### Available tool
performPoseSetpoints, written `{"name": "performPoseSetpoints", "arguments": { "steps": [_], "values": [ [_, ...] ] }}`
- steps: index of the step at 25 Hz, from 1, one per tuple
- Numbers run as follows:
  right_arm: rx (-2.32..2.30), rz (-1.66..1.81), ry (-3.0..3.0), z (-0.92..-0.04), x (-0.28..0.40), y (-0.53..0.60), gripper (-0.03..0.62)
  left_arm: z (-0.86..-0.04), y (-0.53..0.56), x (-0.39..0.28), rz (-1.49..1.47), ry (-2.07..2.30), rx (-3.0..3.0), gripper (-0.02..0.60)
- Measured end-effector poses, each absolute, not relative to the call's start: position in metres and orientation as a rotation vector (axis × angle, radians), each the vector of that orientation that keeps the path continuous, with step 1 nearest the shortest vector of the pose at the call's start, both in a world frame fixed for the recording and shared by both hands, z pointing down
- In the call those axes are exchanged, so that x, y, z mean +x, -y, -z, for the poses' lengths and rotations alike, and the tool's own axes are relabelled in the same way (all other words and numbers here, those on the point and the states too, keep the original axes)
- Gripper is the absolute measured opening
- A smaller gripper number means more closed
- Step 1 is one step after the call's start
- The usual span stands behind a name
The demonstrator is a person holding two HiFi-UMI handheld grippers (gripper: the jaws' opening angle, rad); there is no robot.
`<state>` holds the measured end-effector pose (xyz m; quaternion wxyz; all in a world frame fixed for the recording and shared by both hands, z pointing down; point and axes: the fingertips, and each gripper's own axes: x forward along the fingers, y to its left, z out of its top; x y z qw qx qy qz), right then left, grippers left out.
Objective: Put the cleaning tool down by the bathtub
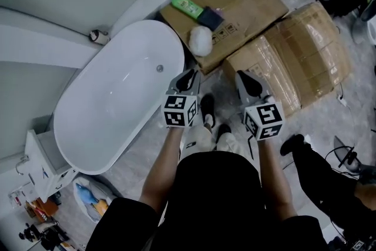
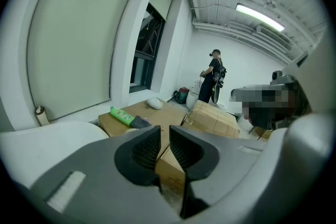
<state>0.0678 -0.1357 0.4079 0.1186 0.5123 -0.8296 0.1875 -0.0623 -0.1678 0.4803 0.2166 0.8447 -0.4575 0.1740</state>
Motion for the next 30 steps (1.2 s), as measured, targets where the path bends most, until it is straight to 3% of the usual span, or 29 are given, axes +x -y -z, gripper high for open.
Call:
{"name": "performPoseSetpoints", "arguments": {
  "steps": [30],
  "values": [
    [1.36,-0.237,2.675,-0.3,0.072,-0.026,0.008,-0.323,-0.032,-0.046,-0.209,1.447,2.5,0.0]
  ]
}}
